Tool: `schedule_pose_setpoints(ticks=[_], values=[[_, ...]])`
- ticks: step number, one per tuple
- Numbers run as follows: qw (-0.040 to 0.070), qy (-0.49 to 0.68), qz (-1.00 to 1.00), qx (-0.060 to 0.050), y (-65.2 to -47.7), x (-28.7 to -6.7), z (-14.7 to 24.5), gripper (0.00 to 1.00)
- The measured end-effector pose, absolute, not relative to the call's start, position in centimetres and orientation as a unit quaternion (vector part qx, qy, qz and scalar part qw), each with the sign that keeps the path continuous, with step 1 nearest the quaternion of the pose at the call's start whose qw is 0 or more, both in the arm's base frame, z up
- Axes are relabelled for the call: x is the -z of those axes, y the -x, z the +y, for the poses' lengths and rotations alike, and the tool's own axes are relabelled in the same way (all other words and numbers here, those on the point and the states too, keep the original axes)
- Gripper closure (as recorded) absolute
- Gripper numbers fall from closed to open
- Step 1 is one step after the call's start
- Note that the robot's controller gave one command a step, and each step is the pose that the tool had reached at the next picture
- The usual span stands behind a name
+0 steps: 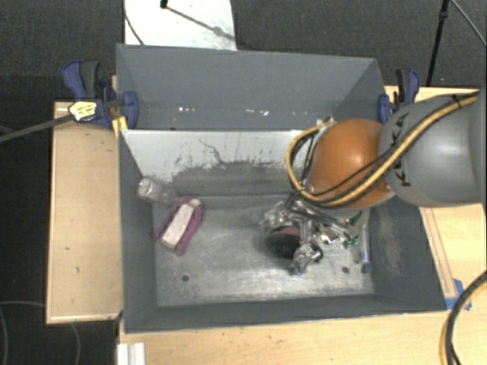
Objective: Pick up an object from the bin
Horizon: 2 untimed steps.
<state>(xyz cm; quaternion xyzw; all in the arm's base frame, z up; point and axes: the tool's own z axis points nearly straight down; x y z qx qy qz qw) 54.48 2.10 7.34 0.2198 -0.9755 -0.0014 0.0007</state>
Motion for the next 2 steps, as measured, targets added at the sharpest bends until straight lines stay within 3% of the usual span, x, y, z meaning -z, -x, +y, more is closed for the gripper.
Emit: schedule_pose_setpoints(ticks=[1, 2], values=[[-0.005, -0.218, -0.976, 0.001, -54.8, -7.5, 2.2, 1.00], [-0.006, -0.274, -0.962, -0.001, -53.3, -31.6, 2.4, 1.00]])
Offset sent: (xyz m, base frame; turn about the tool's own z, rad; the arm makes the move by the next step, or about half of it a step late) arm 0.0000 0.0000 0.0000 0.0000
